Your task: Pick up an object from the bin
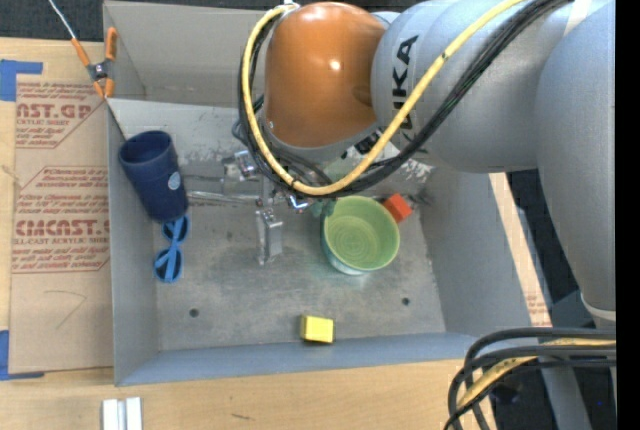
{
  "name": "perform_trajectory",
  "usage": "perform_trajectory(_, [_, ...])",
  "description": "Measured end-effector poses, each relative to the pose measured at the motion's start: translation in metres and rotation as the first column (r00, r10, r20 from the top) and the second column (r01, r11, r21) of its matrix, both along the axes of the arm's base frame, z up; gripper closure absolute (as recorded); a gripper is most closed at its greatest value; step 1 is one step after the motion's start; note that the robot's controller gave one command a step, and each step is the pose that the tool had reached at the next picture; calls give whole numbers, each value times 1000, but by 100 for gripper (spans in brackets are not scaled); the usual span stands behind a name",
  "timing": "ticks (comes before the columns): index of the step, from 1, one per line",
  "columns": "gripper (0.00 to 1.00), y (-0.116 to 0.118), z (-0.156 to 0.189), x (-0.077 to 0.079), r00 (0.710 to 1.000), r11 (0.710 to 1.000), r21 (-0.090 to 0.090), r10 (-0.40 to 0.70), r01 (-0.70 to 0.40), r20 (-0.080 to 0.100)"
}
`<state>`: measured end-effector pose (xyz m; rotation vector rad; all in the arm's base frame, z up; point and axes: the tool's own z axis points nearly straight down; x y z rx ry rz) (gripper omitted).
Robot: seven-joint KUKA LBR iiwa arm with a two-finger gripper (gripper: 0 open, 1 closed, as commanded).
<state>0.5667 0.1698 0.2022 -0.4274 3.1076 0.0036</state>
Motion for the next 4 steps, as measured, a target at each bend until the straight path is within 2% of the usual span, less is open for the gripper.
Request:
perform_trajectory(1, [0, -111, -48, 2, 1000, 1000, -3, 2, -2, -1])
perform_trajectory(2, [0, -167, -86, 2, 1000, 1000, -5, -6, 6, -3])
perform_trajectory(3, [0, -225, -68, 5, 1000, 1000, -7, 6, -6, 1])
perform_trajectory(4, [0, -233, -134, 19, 1000, 1000, -6, 31, -31, 3])
